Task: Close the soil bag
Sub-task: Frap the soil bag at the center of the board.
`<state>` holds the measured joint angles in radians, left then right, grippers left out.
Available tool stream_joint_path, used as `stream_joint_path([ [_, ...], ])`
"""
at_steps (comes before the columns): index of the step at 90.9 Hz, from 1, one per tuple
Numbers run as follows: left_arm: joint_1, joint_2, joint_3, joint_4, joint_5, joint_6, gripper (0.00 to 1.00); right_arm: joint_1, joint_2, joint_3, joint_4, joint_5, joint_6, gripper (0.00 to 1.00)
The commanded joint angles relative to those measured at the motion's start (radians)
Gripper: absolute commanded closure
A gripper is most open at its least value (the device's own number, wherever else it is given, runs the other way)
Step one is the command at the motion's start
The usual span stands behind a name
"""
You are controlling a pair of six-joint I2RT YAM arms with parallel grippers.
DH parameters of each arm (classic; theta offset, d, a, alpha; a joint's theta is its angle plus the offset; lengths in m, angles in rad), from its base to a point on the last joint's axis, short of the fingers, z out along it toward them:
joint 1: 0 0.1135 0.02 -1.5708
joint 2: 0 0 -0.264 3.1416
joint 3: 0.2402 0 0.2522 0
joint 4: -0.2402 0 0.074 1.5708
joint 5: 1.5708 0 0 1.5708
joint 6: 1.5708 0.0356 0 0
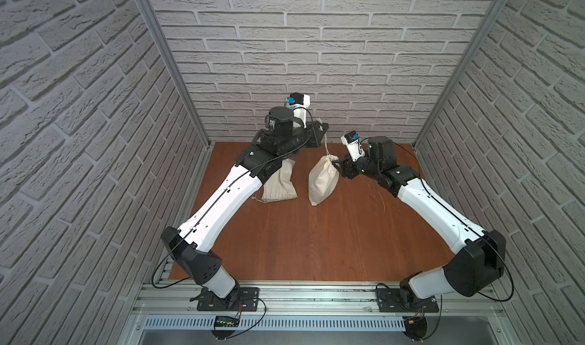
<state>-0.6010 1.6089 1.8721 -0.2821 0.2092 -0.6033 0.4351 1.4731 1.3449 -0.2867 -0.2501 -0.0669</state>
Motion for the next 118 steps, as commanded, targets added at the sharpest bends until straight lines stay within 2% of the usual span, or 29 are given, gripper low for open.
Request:
stream_joint_path([
  [1,-0.008,0.059,0.086,0.148,-0.008,0.009,1.0,0.01,-0.057,0.024,0.003,-0.13,0.033,0.3],
  [22,-0.025,0.139,0.161,0.126,0.026,-0.004,1.0,0.013,-0.099,0.065,0.058,-0.24,0.063,0.19],
  [33,-0.029,0.131,0.151,0.13,0.035,-0.006,1.0,0.012,-0.057,0.125,0.036,-0.195,0.068,0.19],
  [42,-0.032,0.116,0.135,0.133,0.035,-0.003,1.0,-0.001,-0.022,0.163,0.016,-0.142,0.068,0.27],
  [54,-0.034,0.105,0.135,0.128,0.045,-0.001,1.0,-0.019,0.033,0.202,-0.007,-0.185,0.072,0.47],
  [64,-0.037,0.104,0.142,0.124,0.057,0.001,1.0,-0.031,0.067,0.22,-0.021,-0.197,0.071,0.68],
  [78,-0.034,0.084,0.178,0.08,0.074,0.017,1.0,-0.079,0.124,0.196,-0.054,-0.183,0.043,0.85],
  [85,-0.031,0.063,0.208,0.06,0.08,0.027,1.0,-0.107,0.174,0.174,-0.09,-0.173,0.016,0.89],
  [96,-0.014,0.012,0.283,0.02,0.058,0.061,1.0,-0.136,0.248,0.089,-0.12,-0.144,-0.03,0.9],
  [107,0.021,-0.037,0.36,-0.023,0.028,0.099,1.0,-0.15,0.3,0.015,-0.115,0.002,-0.063,0.9],
  [118,0.121,-0.103,0.38,-0.009,0.046,0.041,1.0,-0.181,0.336,-0.011,-0.133,0.11,-0.089,0.87],
])
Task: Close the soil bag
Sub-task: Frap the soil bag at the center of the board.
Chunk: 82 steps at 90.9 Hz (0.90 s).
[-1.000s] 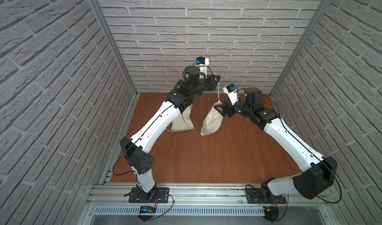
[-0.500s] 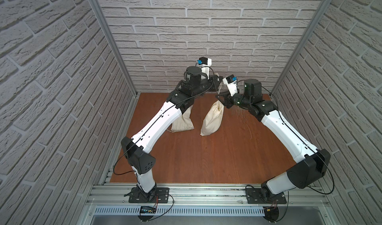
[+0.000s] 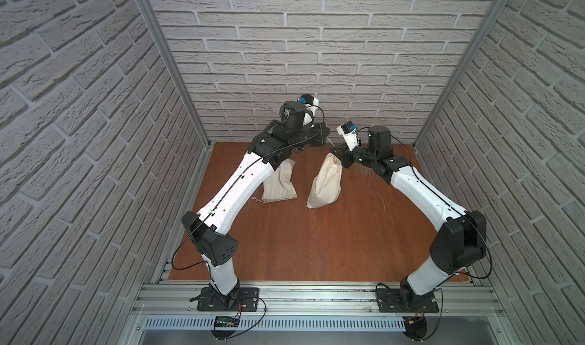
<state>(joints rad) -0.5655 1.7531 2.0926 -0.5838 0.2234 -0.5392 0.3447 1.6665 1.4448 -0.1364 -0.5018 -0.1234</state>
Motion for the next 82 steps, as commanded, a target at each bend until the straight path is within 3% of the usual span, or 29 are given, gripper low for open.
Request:
stream_joint_path([
  [1,0.096,-0.255,0.159,0.293,0.029,-0.026,1.0,-0.095,0.145,-0.111,-0.287,0.368,-0.036,0.87],
  [25,0.342,-0.454,0.012,0.377,-0.001,-0.126,1.0,-0.156,0.171,-0.074,-0.391,0.499,-0.066,0.85],
  [45,0.358,-0.496,-0.121,0.413,0.004,-0.143,1.0,-0.131,0.062,-0.076,-0.343,0.313,0.0,0.85],
  [56,0.358,-0.488,-0.19,0.442,0.033,-0.177,1.0,-0.099,0.018,-0.039,-0.347,0.316,0.001,0.85],
  [62,0.375,-0.51,-0.239,0.451,0.0,-0.174,1.0,-0.11,0.003,-0.042,-0.329,0.388,0.024,0.85],
  [70,0.472,-0.559,-0.307,0.51,0.012,-0.249,1.0,-0.167,0.013,-0.045,-0.346,0.485,0.067,0.85],
  [82,0.574,-0.596,-0.295,0.468,0.004,-0.279,1.0,-0.273,0.052,-0.024,-0.411,0.551,0.087,0.85],
])
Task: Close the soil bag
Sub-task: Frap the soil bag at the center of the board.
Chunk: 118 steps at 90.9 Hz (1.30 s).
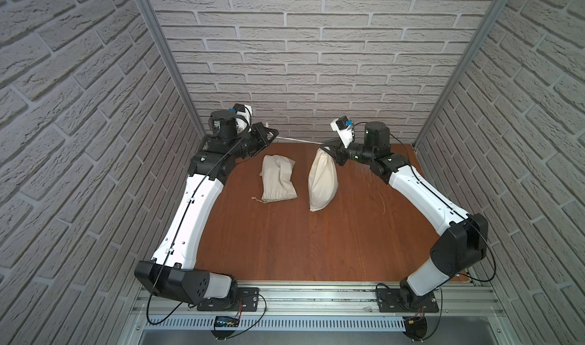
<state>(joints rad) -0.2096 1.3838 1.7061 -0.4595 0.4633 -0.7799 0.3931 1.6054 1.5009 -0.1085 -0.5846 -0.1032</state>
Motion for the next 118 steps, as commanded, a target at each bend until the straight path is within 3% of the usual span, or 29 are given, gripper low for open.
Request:
stream_joint_path([
  [1,0.225,-0.229,0.092,0.339,-0.238,-0.039,1.0,-0.326,0.114,-0.079,-0.442,0.641,0.064,0.85],
  [11,0.275,-0.256,0.06,0.328,-0.26,-0.057,1.0,-0.356,0.104,-0.077,-0.447,0.687,0.059,0.85],
  [22,0.255,-0.263,-0.019,0.348,-0.233,-0.061,1.0,-0.345,0.091,-0.066,-0.462,0.679,0.054,0.86],
  [28,0.172,-0.258,-0.074,0.355,-0.235,-0.02,1.0,-0.304,0.081,-0.074,-0.451,0.644,0.04,0.86],
  [38,-0.083,-0.227,-0.146,0.346,-0.305,0.12,1.0,-0.2,0.071,-0.098,-0.402,0.557,0.016,0.87],
  [47,-0.226,-0.165,-0.18,0.401,-0.313,0.142,1.0,-0.12,0.05,-0.128,-0.327,0.473,0.023,0.86],
  [71,-0.399,0.108,0.11,0.331,-0.264,0.198,1.0,-0.029,-0.049,-0.077,-0.193,0.213,0.033,0.66],
  [88,-0.431,0.256,0.278,0.274,-0.269,0.213,1.0,-0.01,-0.079,-0.021,-0.116,0.118,0.081,0.53],
  [108,-0.432,0.336,0.347,0.255,-0.263,0.202,1.0,0.0,-0.126,-0.027,-0.048,0.11,0.144,0.5],
  [118,-0.432,0.342,0.361,0.255,-0.256,0.196,1.0,0.0,-0.134,-0.014,-0.05,0.132,0.141,0.54],
])
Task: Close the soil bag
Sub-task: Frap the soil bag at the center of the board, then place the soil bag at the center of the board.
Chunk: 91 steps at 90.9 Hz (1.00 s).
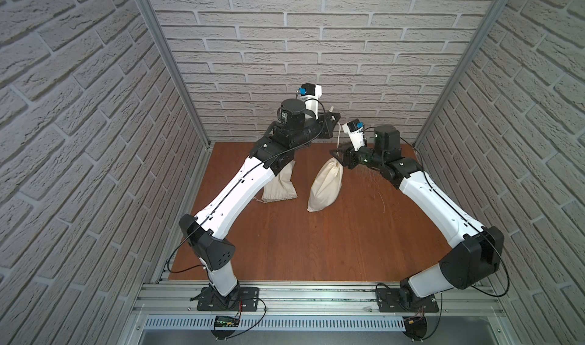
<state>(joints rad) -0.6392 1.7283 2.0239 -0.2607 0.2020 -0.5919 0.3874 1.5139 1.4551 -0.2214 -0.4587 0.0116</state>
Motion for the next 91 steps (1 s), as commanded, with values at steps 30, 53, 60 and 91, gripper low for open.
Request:
stream_joint_path([
  [30,0.017,-0.082,0.074,-0.012,-0.005,0.047,1.0,-0.078,0.04,0.004,-0.126,0.062,-0.122,0.89],
  [53,0.066,-0.195,0.129,-0.001,0.029,0.038,1.0,-0.138,0.229,-0.12,-0.141,0.276,-0.21,0.9],
  [60,0.09,-0.236,0.142,-0.004,0.029,0.039,1.0,-0.144,0.276,-0.12,-0.157,0.339,-0.236,0.89],
  [91,0.326,-0.467,-0.029,0.126,0.032,-0.078,1.0,-0.251,0.207,0.025,-0.26,0.551,-0.2,0.9],
])
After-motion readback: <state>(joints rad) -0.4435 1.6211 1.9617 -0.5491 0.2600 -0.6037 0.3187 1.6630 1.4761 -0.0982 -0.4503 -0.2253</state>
